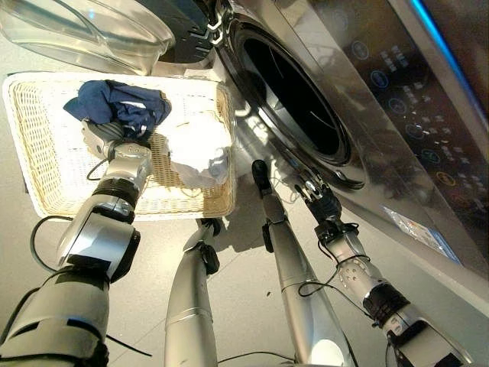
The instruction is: Put the clothes into the washing machine.
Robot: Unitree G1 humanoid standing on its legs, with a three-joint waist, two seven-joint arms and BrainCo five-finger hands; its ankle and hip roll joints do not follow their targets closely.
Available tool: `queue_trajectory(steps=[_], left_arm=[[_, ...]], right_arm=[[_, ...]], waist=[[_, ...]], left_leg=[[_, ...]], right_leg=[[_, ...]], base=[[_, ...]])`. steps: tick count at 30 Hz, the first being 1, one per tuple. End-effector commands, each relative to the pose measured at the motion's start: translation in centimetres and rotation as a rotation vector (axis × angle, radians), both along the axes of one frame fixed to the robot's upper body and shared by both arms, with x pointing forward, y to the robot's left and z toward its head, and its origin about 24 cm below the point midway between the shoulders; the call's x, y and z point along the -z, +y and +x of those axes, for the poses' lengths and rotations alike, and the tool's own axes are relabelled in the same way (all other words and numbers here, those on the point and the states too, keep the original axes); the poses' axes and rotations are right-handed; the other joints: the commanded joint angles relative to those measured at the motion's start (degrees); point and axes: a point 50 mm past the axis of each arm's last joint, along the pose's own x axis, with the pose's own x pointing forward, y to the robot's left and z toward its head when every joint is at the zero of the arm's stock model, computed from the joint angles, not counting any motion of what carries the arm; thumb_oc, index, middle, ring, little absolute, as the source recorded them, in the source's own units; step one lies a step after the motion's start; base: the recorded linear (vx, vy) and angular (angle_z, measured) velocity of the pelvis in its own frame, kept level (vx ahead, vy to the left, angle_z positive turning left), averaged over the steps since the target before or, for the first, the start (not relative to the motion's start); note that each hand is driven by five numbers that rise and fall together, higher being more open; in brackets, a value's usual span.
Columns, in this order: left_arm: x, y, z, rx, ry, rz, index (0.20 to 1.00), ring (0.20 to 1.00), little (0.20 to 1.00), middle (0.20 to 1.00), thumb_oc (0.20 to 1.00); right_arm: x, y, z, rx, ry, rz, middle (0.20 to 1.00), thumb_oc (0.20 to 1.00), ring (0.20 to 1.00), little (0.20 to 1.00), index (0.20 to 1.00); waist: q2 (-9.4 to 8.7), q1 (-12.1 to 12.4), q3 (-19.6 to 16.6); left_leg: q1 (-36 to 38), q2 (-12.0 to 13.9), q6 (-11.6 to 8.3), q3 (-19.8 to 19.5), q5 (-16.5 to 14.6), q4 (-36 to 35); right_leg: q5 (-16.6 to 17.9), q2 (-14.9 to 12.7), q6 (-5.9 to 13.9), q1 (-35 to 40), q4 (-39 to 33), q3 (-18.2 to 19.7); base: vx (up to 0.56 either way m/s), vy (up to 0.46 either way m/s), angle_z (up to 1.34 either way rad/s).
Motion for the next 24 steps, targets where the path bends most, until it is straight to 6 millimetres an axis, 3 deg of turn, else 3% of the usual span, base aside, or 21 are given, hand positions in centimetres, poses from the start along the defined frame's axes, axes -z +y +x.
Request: queue_trajectory(steps=[1, 15, 24], left_arm=[[-2.1, 1.3, -0.9, -0.075, -0.186, -0.019, 0.200, 0.200, 0.200, 0.200, 0.200], [2.0, 1.4, -2.9, -0.048, -0.224, 0.069, 0.200, 0.200, 0.200, 0.200, 0.200], [5.6, -0.2, -4.1, 0.174, -0.180, 0.166, 0.200, 0.200, 0.200, 0.200, 0.200]], right_arm=[[-0.9, 1.7, -0.9, -0.064, -0.062, -0.001, 1.000, 1.000, 1.000, 1.000, 1.000], [-1.0, 2.7, -1.8, -0.107, -0.109, -0.173, 1.000, 1.000, 1.000, 1.000, 1.000], [-2.9, 3.1, -1.4, -0.115, -0.227, -0.386, 1.000, 1.000, 1.000, 1.000, 1.000]], waist=[[-1.05, 1.16, 0.31], [1.94, 6.81, 0.31], [3.32, 11.61, 0.31]], left_leg=[[4.19, -5.71, -0.15, -0.18, 1.49, -3.60], [13.64, -4.78, -1.84, -4.62, 8.48, -15.35], [18.87, -4.02, -2.70, -6.76, 11.05, -20.50]], right_leg=[[-3.96, 4.93, -0.17, 3.26, -0.50, -0.65], [-7.37, 4.62, -1.68, 13.67, -1.64, -5.61], [-9.78, 3.11, -1.82, 20.02, -1.82, -10.36]], base=[[-0.05, -0.056, 0.03], [-0.07, -0.106, 0.19], [-0.06, -0.099, 0.21]])
